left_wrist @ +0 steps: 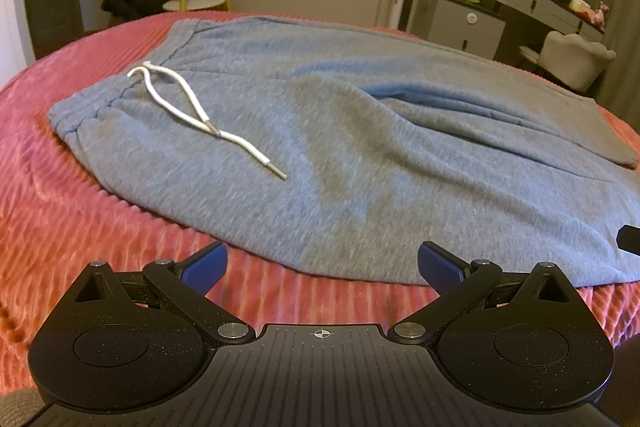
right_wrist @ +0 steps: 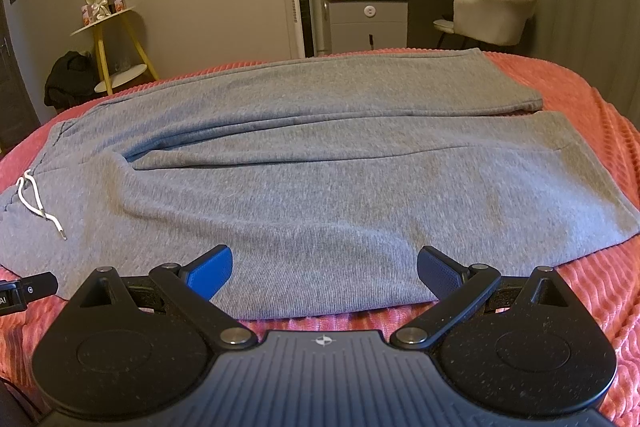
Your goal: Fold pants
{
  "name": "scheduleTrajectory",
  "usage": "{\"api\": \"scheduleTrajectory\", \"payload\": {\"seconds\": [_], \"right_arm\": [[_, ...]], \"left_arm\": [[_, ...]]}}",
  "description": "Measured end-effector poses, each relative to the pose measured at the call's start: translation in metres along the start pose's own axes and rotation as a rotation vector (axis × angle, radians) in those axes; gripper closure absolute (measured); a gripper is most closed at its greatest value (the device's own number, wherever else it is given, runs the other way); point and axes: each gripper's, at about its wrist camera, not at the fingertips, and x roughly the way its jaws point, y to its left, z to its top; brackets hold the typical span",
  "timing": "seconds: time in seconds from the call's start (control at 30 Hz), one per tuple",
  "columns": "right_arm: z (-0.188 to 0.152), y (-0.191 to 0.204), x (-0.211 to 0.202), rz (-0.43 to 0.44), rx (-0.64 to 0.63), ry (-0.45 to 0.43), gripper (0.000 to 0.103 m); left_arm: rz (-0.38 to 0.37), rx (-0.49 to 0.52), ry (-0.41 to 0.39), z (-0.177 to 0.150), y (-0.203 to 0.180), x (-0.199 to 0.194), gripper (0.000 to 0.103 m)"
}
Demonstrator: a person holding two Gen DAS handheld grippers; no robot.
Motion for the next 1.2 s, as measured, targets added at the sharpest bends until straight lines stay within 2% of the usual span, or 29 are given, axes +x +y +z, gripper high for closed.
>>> {"api": "scheduleTrajectory", "payload": {"seconds": [1.2], "right_arm": [[-0.0008, -0.0002, 0.0018, -0.004, -0.002, 0.007, 0.004]], "left_arm": [[0.004, -0.011, 0.012, -0.0013, 0.0016, 0.0012, 0.0]]}}
